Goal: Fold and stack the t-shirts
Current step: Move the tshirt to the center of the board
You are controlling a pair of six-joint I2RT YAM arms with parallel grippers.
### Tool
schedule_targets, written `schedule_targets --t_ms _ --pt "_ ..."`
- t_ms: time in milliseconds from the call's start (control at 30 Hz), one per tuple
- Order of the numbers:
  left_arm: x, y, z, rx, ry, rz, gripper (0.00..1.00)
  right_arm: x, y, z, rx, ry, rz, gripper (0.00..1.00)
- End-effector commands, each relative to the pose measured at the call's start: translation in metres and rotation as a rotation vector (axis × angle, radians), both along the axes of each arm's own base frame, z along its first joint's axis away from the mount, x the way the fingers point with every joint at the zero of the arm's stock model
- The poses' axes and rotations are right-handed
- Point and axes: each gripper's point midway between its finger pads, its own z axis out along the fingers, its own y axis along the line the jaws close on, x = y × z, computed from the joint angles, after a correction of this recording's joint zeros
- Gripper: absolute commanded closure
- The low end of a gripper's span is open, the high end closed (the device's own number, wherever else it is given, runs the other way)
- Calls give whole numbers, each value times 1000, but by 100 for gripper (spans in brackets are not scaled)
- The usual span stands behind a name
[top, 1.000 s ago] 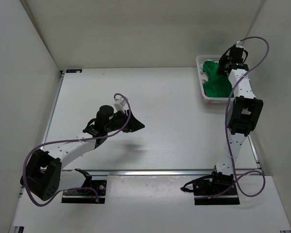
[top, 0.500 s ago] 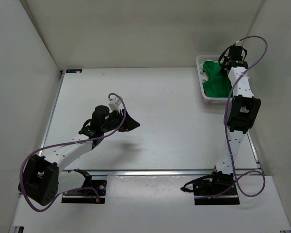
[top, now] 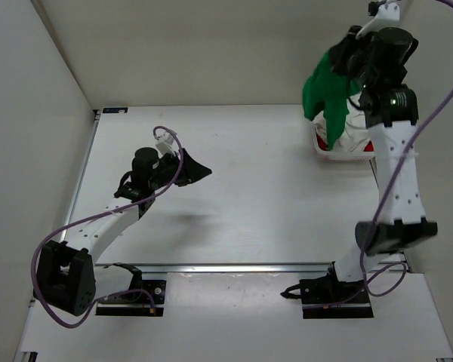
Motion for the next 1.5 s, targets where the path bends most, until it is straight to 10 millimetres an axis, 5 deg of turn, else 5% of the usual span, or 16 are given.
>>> schedule_targets --t_ms 0,133,267,367,400,467,533,700,800,967,1033,1067,1100,1200,1267,1467 --pt "18 22 21 -110 30 65 43 -91 103 124 71 -396 332 100" --pt "38 66 18 -185 90 186 43 -146 173 174 162 -545 633 100" --pt "44 92 27 -171 55 281 41 -150 176 168 210 -507 718 100" --pt "46 107 27 -165 49 334 40 -118 164 82 298 -326 735 100" --pt "48 111 27 -168 54 347 41 -122 159 80 314 -356 749 100" --pt "52 131 21 -157 70 405 41 -109 142 23 423 -243 731 99" --pt "57 139 19 -130 61 432 42 -88 133 -58 494 -81 673 100" --pt "59 133 -1 -65 98 433 43 -47 152 -174 421 193 507 96" --pt "52 111 -20 87 116 399 43 -18 143 -217 376 313 391 78" --pt "28 71 -51 449 64 334 38 -13 127 -227 328 325 249 63" --pt "15 57 -68 507 74 277 37 -34 121 -243 307 330 195 63" --pt "7 48 -82 523 92 232 36 -47 118 -271 281 372 161 63" --pt "-1 33 -85 506 83 170 36 -54 120 -265 295 338 160 67" --pt "-17 -3 -106 541 84 45 38 -86 118 -311 344 406 149 89" --pt "-19 -31 -100 602 17 -15 37 -104 114 -338 378 458 143 100" --pt "-39 -107 -102 618 -70 -158 32 -100 81 -364 361 459 7 73"
